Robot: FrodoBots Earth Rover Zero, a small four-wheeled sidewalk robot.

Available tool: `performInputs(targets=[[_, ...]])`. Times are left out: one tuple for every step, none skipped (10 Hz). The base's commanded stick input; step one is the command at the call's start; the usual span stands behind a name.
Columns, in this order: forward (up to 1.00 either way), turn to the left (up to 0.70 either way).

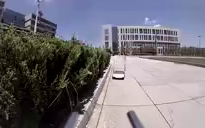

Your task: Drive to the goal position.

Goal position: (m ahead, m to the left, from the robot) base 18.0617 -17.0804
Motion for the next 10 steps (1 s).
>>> performInputs(targets=[[-0.3,0.0],[-0.3,0.0],[-0.3,0.0],[-0.28,0.0],[-0.09,0.0],[0.0,0.0],[0.0,0.0],[-0.04,0.0],[-0.23,0.0],[-0.15,0.0]])
